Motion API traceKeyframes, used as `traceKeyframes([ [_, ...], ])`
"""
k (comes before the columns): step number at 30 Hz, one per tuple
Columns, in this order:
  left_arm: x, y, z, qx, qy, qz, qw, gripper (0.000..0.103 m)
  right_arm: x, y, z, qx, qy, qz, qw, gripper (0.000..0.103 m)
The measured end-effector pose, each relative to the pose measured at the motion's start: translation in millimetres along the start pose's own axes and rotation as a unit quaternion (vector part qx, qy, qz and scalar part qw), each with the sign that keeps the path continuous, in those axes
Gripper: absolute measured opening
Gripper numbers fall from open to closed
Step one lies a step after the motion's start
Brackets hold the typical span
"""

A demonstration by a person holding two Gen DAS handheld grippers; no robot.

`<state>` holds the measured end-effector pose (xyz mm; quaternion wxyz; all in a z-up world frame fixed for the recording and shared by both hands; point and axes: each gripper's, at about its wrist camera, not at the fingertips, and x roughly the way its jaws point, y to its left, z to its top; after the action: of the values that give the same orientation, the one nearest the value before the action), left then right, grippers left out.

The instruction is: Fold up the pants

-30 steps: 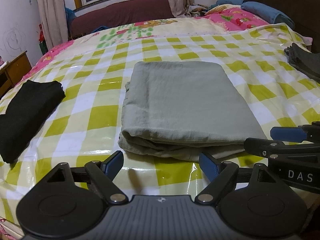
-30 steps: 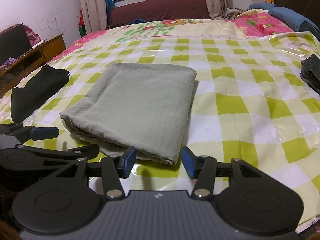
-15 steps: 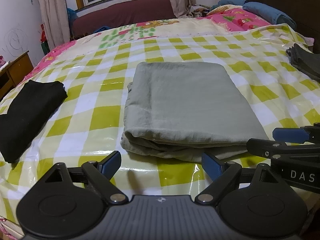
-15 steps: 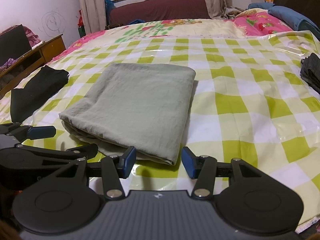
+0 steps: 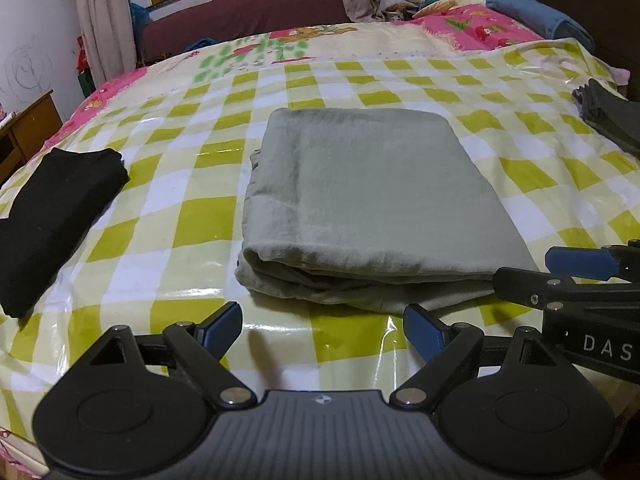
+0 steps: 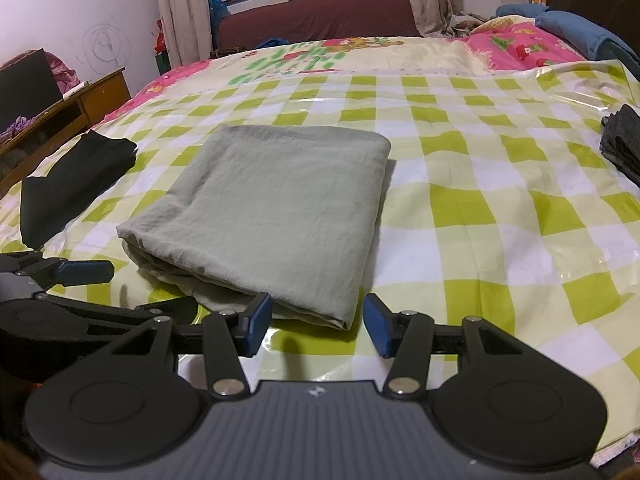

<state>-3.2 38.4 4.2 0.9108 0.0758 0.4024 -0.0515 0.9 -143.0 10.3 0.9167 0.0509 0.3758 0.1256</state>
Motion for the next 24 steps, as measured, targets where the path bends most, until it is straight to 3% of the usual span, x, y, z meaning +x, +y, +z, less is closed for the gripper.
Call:
traceKeyframes([
  [24, -2.4, 1.5, 0.9, 0.0, -0.013, 0.012, 0.9998, 0.103, 0.4, 0.3, 0.4, 0.0, 0.0, 0.0, 1.0, 0.053],
])
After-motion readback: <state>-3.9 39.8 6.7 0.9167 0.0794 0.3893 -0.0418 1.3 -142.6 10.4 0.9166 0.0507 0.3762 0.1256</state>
